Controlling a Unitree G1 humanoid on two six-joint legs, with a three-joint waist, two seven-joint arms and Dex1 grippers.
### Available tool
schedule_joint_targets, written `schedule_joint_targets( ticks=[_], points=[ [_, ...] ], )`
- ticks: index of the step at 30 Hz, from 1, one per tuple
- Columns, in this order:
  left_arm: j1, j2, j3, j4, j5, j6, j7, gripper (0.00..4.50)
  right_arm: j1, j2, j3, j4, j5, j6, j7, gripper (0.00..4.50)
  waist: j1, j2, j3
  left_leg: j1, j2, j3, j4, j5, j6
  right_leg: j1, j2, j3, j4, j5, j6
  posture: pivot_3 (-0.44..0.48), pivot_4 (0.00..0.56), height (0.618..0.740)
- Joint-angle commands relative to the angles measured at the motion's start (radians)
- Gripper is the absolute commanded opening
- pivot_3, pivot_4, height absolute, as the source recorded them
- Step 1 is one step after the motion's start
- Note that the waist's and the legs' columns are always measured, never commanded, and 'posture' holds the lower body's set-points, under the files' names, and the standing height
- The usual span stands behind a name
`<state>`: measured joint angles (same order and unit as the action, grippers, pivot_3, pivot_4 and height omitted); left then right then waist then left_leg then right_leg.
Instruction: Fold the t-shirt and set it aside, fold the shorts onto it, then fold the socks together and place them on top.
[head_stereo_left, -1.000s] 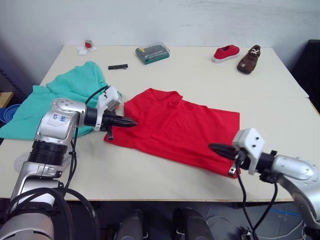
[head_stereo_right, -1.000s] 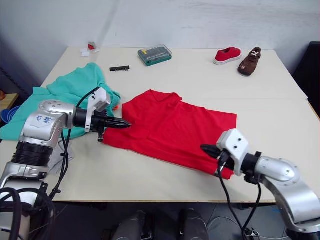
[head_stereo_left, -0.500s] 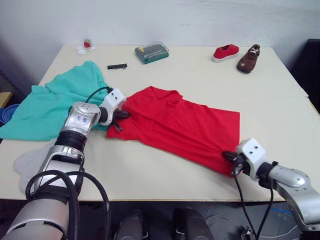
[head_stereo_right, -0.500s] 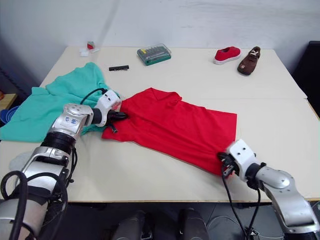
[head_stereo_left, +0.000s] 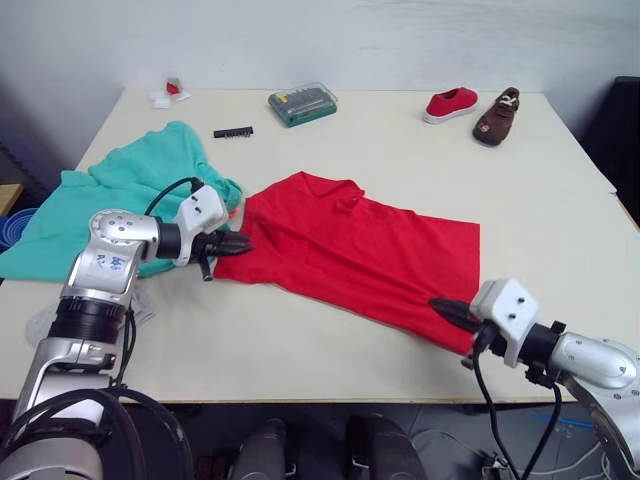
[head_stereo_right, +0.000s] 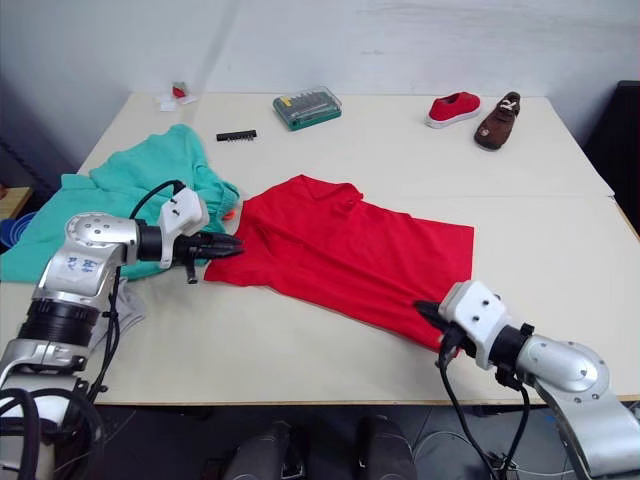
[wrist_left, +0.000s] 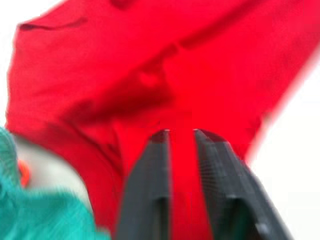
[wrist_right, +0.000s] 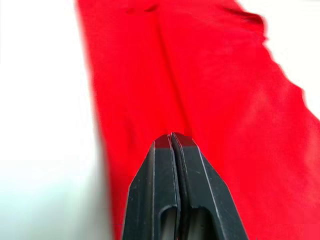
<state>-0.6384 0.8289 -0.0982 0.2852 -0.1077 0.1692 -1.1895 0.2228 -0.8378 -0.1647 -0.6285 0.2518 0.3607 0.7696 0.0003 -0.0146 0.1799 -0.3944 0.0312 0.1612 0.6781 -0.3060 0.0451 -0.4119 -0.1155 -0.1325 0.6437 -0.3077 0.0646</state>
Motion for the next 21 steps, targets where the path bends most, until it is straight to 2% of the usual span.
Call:
schedule_joint_targets(
  ticks=[1, 4, 8, 10, 16, 19, 21],
  points=[
    [0.056, 0.073, 0.002, -0.059, 0.015, -0.16, -0.086, 2.2, 0.07, -0.033, -0.042, -0.052, -0.04, -0.037, 0.028, 1.32, 0.001, 0.0, 0.0, 0.0, 0.0, 0.0, 0.0, 0.0, 0.0, 0.0, 0.0, 0.0, -0.001, 0.0, 0.0, 0.0, 0.15, 0.74],
    [0.073, 0.091, 0.008, -0.064, 0.01, -0.191, -0.104, 3.2, 0.124, -0.038, -0.065, -0.05, -0.067, -0.059, 0.034, 2.4, 0.006, 0.0, 0.0, 0.0, 0.0, -0.001, -0.001, -0.001, 0.0, 0.0, -0.001, 0.0, -0.001, 0.0, 0.0, 0.0, 0.15, 0.74],
    [0.048, 0.085, -0.018, 0.011, 0.094, -0.303, -0.062, 4.47, 0.155, -0.019, -0.074, -0.012, -0.104, -0.096, 0.021, 3.78, 0.005, 0.0, 0.0, 0.0, 0.0, -0.001, -0.001, -0.001, 0.001, 0.0, -0.001, 0.0, -0.001, 0.0, 0.0, 0.0, 0.15, 0.74],
    [0.012, 0.056, -0.033, 0.067, 0.142, -0.347, 0.0, 4.5, 0.139, -0.007, -0.06, 0.023, -0.139, -0.117, -0.006, 4.47, 0.005, 0.0, 0.0, 0.0, 0.0, -0.001, -0.002, -0.001, 0.001, 0.0, -0.001, 0.0, -0.001, 0.0, 0.0, 0.0, 0.15, 0.74],
    [-0.05, 0.013, -0.081, 0.207, 0.234, -0.465, 0.076, 4.5, 0.097, -0.021, 0.0, 0.111, -0.218, -0.158, -0.009, 4.47, 0.0, 0.0, 0.0, 0.0, 0.0, 0.0, -0.002, -0.001, 0.001, 0.0, 0.0, -0.001, -0.001, 0.0, 0.0, 0.0, 0.15, 0.74],
    [-0.072, -0.005, -0.094, 0.259, 0.26, -0.506, 0.102, 4.5, 0.07, -0.022, 0.029, 0.151, -0.254, -0.185, -0.011, 3.83, -0.001, 0.0, 0.0, 0.002, 0.0, 0.001, -0.003, -0.001, 0.001, 0.001, 0.0, -0.001, -0.001, 0.0, 0.0, 0.0, 0.15, 0.74],
    [-0.078, -0.008, -0.102, 0.286, 0.27, -0.531, 0.102, 4.1, 0.06, -0.026, 0.046, 0.171, -0.278, -0.21, -0.01, 3.17, -0.001, 0.0, 0.0, 0.004, 0.0, 0.001, -0.002, -0.001, 0.001, 0.002, 0.0, 0.0, 0.0, 0.0, 0.0, 0.0, 0.15, 0.74]
  ],
)
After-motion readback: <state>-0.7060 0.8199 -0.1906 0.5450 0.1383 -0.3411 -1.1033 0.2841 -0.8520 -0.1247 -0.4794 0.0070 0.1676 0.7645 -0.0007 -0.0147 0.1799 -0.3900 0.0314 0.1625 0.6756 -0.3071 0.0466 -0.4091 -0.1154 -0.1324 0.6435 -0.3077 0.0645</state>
